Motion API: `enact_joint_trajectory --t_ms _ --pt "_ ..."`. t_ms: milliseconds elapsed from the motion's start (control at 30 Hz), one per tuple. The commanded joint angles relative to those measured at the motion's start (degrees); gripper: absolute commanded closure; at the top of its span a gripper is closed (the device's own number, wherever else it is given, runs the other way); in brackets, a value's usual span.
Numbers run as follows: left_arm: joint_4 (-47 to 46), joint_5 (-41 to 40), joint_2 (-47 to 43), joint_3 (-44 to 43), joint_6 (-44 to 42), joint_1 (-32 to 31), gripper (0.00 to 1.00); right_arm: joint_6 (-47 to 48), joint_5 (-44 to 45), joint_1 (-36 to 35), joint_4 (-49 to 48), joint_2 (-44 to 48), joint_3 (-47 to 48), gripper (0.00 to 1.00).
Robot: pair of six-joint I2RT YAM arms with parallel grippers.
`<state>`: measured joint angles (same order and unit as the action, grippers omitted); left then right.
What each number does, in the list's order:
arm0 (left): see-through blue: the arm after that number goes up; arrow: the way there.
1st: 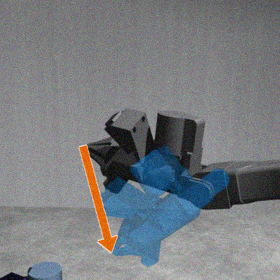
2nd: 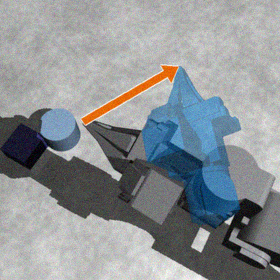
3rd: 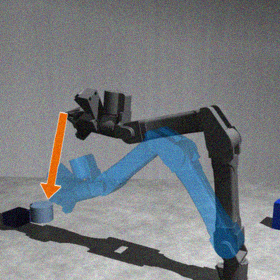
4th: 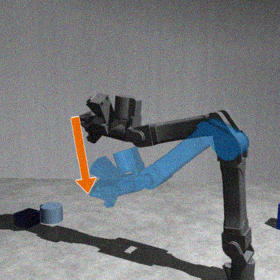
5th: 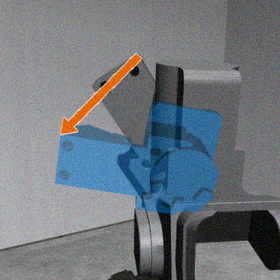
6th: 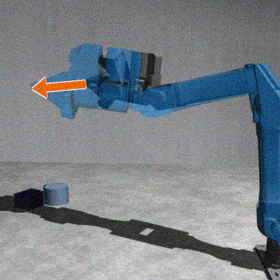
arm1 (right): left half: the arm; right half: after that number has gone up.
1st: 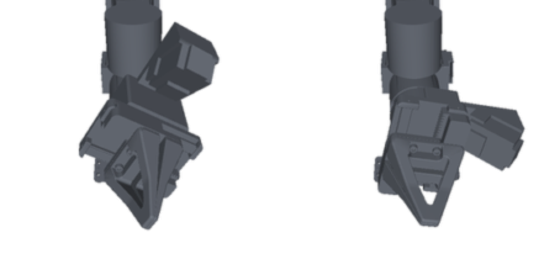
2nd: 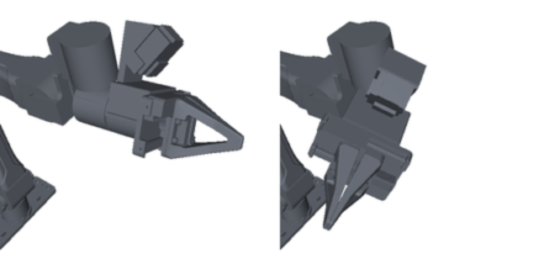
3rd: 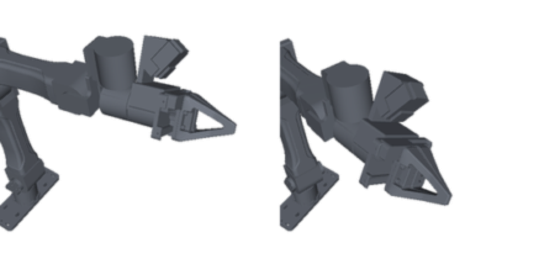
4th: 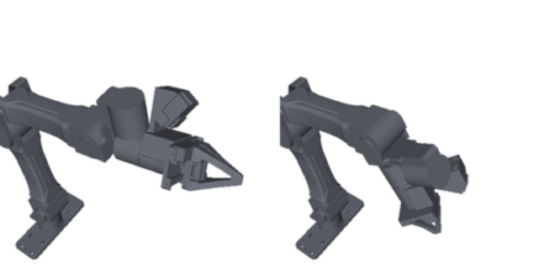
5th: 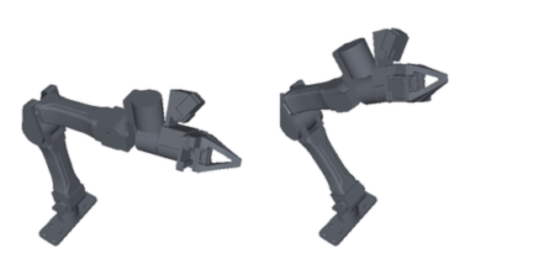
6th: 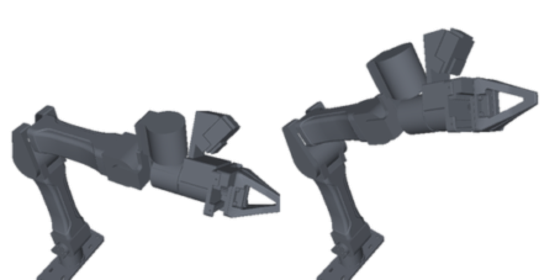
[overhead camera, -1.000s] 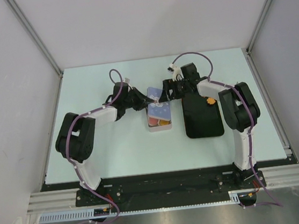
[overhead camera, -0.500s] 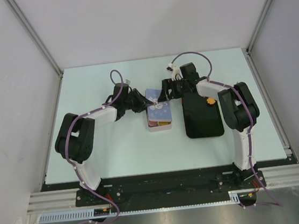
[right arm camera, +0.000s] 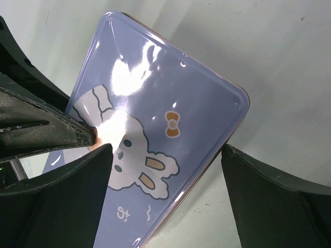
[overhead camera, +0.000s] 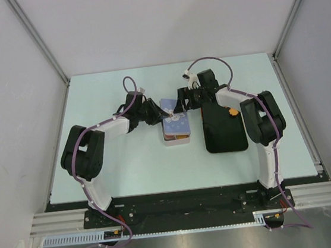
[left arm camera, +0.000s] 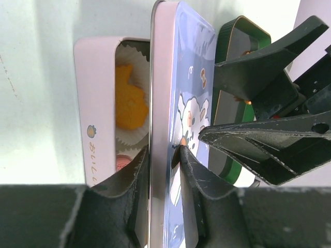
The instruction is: Pack the cookies
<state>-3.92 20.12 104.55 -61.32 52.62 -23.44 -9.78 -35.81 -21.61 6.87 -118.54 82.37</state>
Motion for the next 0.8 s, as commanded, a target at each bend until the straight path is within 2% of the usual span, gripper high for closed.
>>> enact_joint_trajectory --t_ms 0,767 --pt "4.96 -0.34 -1.98 -1.08 -3.4 -0.55 0.69 1.25 -0.4 -1.33 -0.11 -0.02 2.71 0.11" --pt "8.4 -3.33 -6.03 2.34 -7.27 -0.55 0.69 4.6 3.2 -3.0 2.62 2.0 2.71 0.11"
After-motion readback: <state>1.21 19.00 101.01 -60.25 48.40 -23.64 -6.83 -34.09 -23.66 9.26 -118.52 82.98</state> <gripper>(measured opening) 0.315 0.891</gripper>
